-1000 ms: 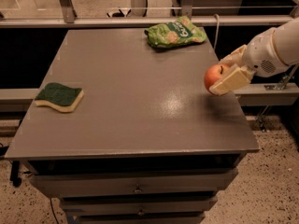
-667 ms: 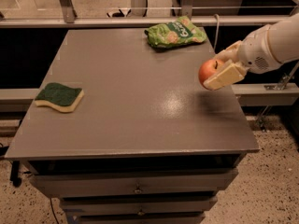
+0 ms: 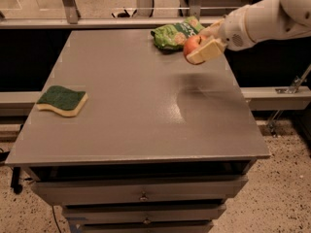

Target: Move apple near green rice chip bag

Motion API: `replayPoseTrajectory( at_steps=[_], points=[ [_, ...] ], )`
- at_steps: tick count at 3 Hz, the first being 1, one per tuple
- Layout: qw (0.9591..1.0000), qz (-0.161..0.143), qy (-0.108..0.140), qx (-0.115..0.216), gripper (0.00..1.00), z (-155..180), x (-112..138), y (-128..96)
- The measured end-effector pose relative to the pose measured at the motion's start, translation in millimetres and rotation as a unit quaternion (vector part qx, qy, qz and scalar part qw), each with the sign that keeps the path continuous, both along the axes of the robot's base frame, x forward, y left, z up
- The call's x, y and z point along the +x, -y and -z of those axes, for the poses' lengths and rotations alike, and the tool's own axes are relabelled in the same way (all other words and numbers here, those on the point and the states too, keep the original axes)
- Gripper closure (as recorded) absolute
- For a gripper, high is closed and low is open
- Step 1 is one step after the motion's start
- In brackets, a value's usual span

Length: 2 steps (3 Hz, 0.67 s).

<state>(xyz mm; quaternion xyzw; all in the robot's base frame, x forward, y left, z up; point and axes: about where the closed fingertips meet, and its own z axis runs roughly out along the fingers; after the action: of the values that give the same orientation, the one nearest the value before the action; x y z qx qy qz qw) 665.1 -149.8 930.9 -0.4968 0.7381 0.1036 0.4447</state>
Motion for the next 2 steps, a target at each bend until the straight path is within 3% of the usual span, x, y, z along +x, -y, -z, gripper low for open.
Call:
replayPoseTrajectory(
  at_steps=[2],
  points=[
    [0.9991,0.038,0.014,-0.014,1.0,6.5,86.6,-3.2]
  ],
)
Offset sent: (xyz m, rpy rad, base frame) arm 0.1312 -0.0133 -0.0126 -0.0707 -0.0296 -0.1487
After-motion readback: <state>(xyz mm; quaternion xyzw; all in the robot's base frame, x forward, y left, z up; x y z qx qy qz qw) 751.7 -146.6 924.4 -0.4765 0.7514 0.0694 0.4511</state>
